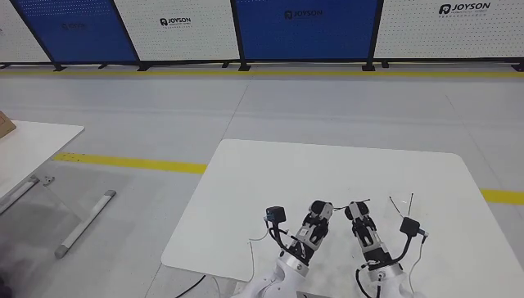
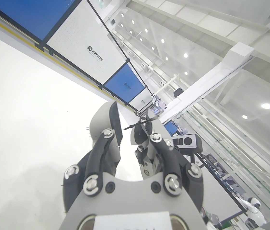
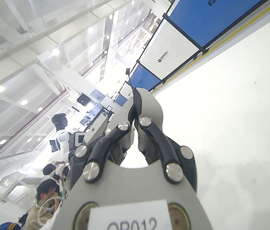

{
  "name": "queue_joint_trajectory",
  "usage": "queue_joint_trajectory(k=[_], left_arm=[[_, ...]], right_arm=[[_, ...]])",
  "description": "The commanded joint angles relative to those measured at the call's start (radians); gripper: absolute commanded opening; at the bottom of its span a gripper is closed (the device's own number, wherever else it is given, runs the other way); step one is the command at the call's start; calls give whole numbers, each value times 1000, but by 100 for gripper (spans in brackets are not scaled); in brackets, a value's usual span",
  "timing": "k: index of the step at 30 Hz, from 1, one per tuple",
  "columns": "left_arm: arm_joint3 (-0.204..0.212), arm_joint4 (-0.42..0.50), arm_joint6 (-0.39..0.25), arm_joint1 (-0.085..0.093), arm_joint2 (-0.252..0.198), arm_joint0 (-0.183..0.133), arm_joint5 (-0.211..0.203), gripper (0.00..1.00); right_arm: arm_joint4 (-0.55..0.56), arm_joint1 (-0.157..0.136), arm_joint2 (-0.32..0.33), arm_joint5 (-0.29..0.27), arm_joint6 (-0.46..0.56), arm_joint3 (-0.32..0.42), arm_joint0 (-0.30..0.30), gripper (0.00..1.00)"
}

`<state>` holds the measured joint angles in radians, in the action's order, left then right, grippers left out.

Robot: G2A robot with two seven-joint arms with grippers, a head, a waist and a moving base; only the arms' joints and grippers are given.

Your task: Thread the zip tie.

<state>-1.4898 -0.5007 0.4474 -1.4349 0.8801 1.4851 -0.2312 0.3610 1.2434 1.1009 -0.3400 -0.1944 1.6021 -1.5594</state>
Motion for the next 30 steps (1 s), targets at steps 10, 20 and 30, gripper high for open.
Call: queue_joint_trajectory(k=[10,20,30], left_arm=[[-4,-3,4,-1,3,6,-1,0],[-10,-2,-12,-1,2,10,-5,12],[-12,-15,-10,0,4,14,-6,5]], right_arm=[[1,7,3,0,-4,0,-2,0],[0,9,9,0,7,3,-2,0],[3,12,11,0,7,1,-3,0]])
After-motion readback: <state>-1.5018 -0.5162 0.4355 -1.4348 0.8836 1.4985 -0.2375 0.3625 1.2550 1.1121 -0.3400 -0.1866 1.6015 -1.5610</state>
